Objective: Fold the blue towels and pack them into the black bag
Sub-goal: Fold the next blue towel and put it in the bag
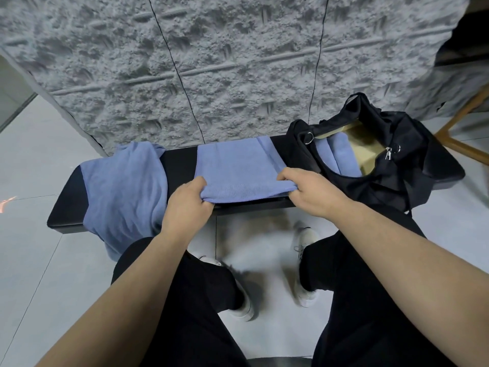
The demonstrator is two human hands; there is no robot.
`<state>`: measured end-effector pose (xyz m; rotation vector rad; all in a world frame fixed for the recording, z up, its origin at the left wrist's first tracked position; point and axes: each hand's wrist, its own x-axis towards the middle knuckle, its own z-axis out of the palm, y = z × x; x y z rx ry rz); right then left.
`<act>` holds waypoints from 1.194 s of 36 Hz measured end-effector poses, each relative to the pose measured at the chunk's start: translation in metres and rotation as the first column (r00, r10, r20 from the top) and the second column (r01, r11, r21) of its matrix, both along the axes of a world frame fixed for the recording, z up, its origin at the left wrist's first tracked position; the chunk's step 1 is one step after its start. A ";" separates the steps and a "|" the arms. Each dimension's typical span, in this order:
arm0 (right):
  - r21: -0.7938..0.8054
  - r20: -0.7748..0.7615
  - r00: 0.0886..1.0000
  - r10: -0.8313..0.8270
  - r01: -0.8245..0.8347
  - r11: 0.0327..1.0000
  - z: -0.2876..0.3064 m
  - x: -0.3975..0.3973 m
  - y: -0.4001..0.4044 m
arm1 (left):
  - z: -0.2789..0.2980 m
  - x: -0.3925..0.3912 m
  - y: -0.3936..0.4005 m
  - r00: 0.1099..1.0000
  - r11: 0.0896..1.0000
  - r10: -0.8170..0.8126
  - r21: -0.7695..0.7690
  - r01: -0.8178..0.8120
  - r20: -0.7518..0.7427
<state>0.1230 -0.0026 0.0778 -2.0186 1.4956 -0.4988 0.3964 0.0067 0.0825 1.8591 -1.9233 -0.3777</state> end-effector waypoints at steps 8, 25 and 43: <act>-0.008 -0.365 0.925 0.103 -0.113 0.994 -0.008 0.002 -0.003 | 0.002 0.002 0.001 0.996 0.992 -0.043 0.116 0.051 -0.075; -0.002 -0.245 0.961 0.131 -0.135 0.991 -0.015 0.007 -0.007 | -0.020 0.008 -0.007 0.942 0.984 -0.160 0.129 0.127 0.296; 0.076 -0.431 0.884 0.181 -0.165 0.983 -0.023 0.008 -0.007 | -0.020 -0.003 -0.005 0.982 0.962 -0.140 0.251 0.105 0.126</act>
